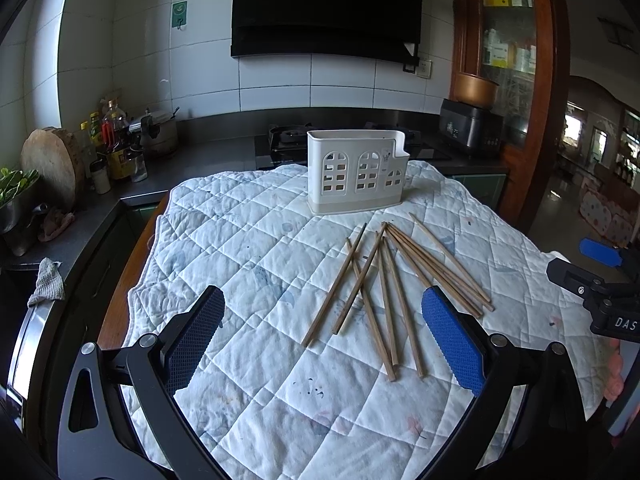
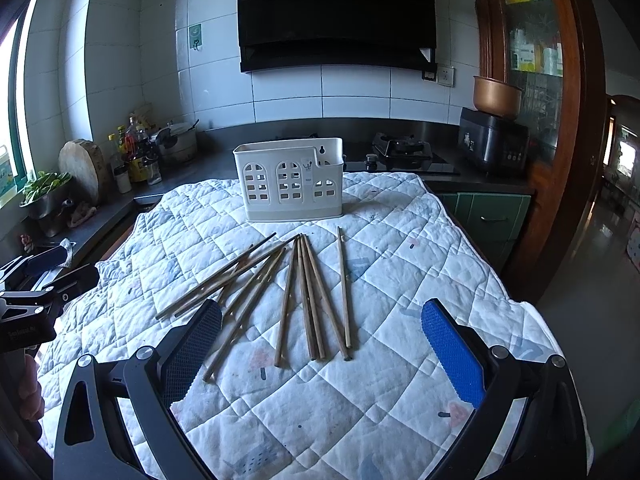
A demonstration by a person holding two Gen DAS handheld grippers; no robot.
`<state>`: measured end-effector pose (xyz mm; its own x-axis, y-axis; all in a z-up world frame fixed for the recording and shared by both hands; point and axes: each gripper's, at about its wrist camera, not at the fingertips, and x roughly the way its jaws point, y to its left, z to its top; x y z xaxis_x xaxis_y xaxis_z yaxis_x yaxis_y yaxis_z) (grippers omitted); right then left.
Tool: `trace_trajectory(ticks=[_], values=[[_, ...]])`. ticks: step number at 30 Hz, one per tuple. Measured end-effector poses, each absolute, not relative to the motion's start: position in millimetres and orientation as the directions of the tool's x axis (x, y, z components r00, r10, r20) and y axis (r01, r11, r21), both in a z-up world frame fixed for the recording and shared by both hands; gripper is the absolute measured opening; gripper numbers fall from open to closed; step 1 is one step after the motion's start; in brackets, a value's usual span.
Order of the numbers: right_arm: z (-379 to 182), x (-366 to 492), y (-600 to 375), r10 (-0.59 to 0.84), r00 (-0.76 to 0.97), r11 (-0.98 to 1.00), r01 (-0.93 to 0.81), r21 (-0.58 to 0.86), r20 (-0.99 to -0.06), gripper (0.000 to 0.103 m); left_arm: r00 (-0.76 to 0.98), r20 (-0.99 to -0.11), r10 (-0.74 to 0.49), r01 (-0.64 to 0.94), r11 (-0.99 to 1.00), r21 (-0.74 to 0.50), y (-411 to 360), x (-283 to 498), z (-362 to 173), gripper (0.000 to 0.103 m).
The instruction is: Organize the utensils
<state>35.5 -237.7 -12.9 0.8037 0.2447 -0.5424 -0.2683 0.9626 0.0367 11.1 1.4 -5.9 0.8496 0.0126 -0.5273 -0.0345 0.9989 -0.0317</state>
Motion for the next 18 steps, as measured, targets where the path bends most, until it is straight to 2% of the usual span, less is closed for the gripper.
trace_trajectory(ticks=[18], values=[[-12,47,-246,0.244,0.804,0.964,-0.261,0.046,-0.543,0.097,0.850,-0.527,0.018,-0.039,0.999,-0.029,8,24,-5,0.098]])
